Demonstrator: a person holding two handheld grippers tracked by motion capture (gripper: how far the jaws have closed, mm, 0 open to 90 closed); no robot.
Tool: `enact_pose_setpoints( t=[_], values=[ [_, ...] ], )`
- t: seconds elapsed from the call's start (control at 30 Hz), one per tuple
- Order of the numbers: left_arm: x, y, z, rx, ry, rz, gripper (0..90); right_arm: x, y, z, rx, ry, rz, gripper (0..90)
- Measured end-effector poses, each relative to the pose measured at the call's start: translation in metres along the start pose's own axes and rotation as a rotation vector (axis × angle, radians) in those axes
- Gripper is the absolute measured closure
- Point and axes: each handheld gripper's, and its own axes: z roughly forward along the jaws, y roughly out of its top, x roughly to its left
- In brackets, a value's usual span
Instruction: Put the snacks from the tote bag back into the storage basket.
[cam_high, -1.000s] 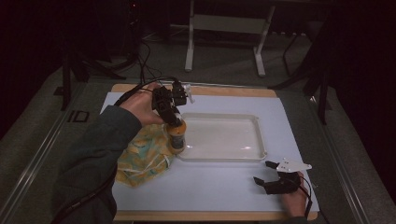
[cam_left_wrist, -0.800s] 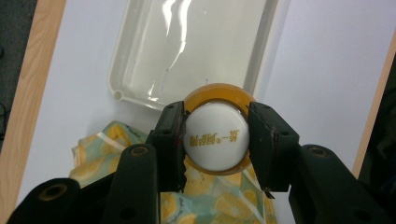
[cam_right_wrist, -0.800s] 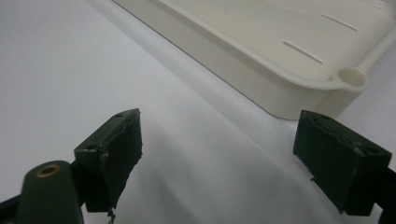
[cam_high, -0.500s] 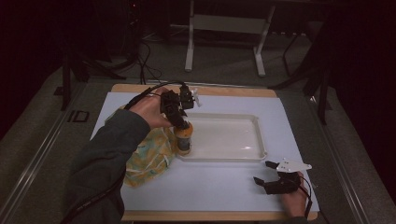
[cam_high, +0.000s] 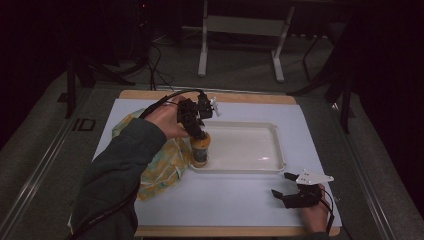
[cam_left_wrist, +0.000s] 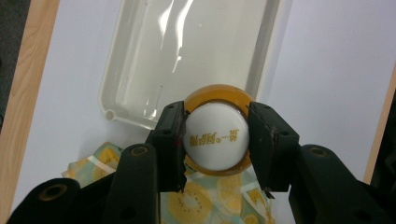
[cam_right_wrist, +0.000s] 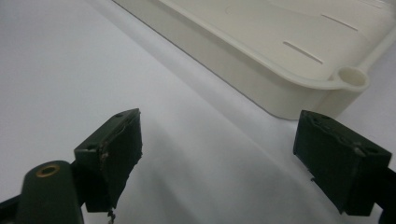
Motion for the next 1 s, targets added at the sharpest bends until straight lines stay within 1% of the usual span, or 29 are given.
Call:
enact_pose_setpoints(
  t=[0.17,0.7,0.8,0.9,1.0],
  values=[
    [-0.001,0.004,0.001,0.012,-0.007,0.008,58.7,0.000,0.000,0.000,0.000,0.000,0.001,15.1],
    [-0.002,0.011,0.004,0.001,-0.001,0.013,58.7,0.000,0.000,0.000,-0.001,0.000,-0.002,15.1],
    [-0.002,0.013,0.006,0.010,0.001,0.017,58.7,0.000,0.000,0.000,-0.001,0.000,-0.002,15.1],
    [-0.003,0.015,0.008,0.009,-0.004,0.023,58.7,0.000,0.000,0.000,-0.002,0.000,-0.002,15.1],
    [-0.004,0.017,0.011,0.019,-0.007,0.028,58.7,0.000,0.000,0.000,-0.002,0.001,-0.001,15.1]
  ],
)
